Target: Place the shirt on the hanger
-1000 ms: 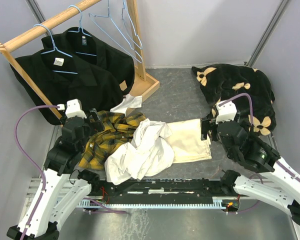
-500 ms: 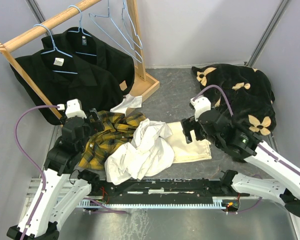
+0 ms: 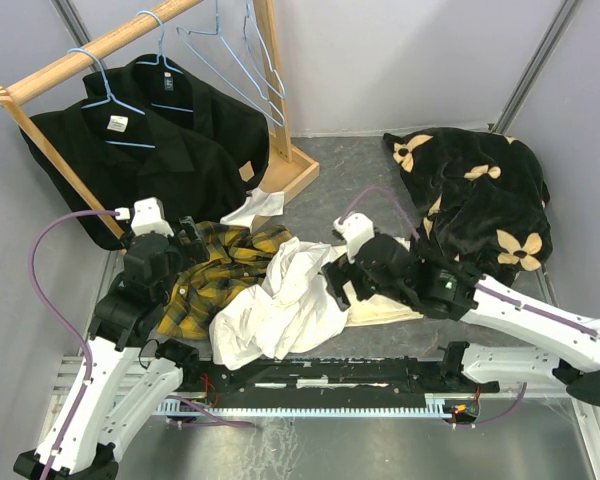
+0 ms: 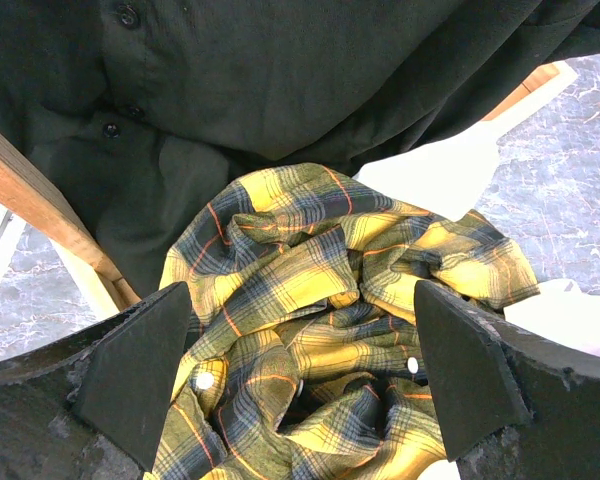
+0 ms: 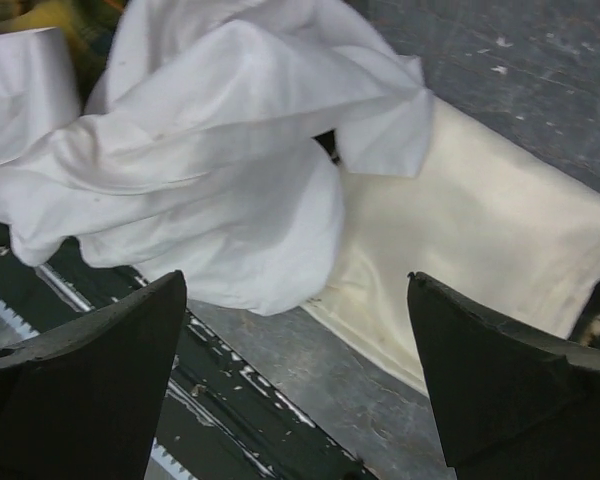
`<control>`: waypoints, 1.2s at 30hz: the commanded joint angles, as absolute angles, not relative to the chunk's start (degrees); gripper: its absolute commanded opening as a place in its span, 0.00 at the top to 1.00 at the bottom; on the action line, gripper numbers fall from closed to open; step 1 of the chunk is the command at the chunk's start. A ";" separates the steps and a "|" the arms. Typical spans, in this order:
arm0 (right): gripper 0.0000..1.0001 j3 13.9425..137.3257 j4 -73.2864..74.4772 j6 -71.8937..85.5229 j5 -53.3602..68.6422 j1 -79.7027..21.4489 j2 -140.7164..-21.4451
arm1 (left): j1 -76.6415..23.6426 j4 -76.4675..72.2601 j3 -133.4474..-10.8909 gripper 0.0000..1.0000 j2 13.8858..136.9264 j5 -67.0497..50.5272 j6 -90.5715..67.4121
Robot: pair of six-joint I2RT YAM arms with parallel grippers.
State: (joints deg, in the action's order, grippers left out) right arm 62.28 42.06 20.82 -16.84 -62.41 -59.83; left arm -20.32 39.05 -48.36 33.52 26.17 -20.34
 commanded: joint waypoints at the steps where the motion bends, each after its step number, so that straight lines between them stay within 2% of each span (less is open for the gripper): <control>1: 0.01 60.45 31.69 24.48 -17.12 -68.85 -62.30 | -20.04 36.74 -48.67 0.02 34.23 25.62 -19.95; 6: 0.01 59.16 23.49 25.11 -17.71 -74.81 -67.90 | -20.04 36.78 -48.66 0.02 34.20 25.76 -20.04; 10: 0.01 57.54 15.66 22.72 -19.03 -75.23 -74.34 | -20.04 36.66 -48.68 0.02 34.26 25.37 -20.04; 16: 0.01 62.20 14.72 21.87 -21.77 -75.16 -86.04 | -19.95 36.69 -48.75 0.03 34.66 25.14 -19.89; 18: 0.04 62.15 14.91 23.03 -23.79 -75.08 -87.62 | -19.92 36.71 -48.73 0.03 34.25 25.36 -20.03; 19: 0.09 62.02 15.31 23.59 -24.51 -74.98 -88.34 | -19.95 36.66 -48.64 0.03 34.23 25.40 -20.04; 22: 0.33 61.09 16.81 25.63 -26.20 -74.56 -88.45 | -19.99 36.71 -48.64 0.03 34.20 25.41 -20.04; 24: 0.46 59.72 18.07 27.58 -27.68 -74.23 -87.34 | -19.95 36.66 -48.69 0.03 34.28 25.40 -20.04; 29: 0.84 56.22 22.10 28.90 -32.46 -73.76 -79.95 | -19.95 36.67 -48.68 0.03 34.28 25.40 -20.04; 31: 0.91 55.77 24.67 28.32 -34.73 -73.74 -75.91 | -19.95 36.66 -48.67 0.03 34.44 25.34 -20.04; 36: 0.98 57.61 30.81 24.74 -39.42 -73.58 -67.35 | -19.95 36.70 -48.75 0.03 34.37 25.33 -20.03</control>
